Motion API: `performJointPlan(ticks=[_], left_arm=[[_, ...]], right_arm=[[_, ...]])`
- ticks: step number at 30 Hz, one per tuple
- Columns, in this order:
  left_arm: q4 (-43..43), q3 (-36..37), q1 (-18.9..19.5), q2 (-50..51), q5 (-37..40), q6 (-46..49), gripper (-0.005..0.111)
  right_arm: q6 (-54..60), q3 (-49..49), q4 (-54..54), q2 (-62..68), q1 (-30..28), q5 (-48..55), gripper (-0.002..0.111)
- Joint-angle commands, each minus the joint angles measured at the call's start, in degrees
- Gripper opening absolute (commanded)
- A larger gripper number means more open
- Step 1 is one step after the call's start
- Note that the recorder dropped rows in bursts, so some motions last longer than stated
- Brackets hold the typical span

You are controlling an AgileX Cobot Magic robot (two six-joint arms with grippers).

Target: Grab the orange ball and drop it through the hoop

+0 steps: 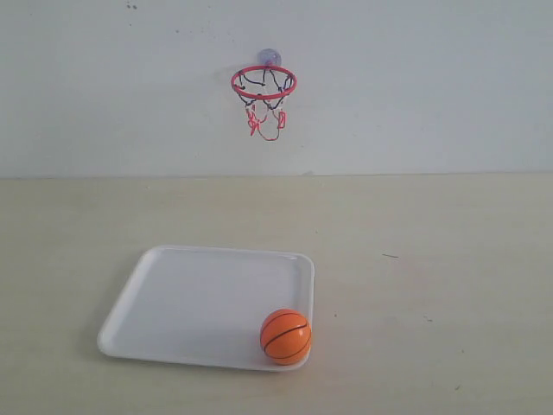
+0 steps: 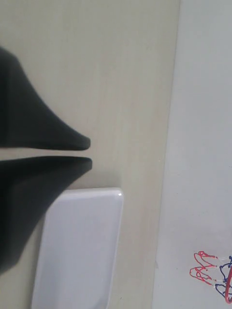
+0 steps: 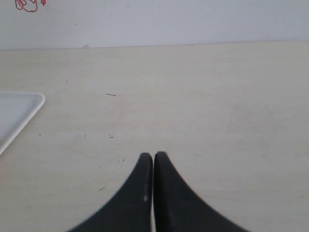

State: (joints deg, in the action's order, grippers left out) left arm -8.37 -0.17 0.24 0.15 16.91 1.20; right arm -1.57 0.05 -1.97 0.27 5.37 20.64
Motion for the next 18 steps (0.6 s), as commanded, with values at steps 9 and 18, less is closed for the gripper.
performJointPlan(ticks=[9,18], left_arm=[[0.46,0.17,-0.24,-0.15,0.01,-0.37,0.004],[0.46,0.17,-0.24,-0.15,0.01,-0.37,0.004]], right_arm=[[5.09,-0.05,3.94,-0.27,-0.14,-13.19,0.0],[-4.8,-0.05,1.97,-0.27,-0.14,-44.07,0.0]])
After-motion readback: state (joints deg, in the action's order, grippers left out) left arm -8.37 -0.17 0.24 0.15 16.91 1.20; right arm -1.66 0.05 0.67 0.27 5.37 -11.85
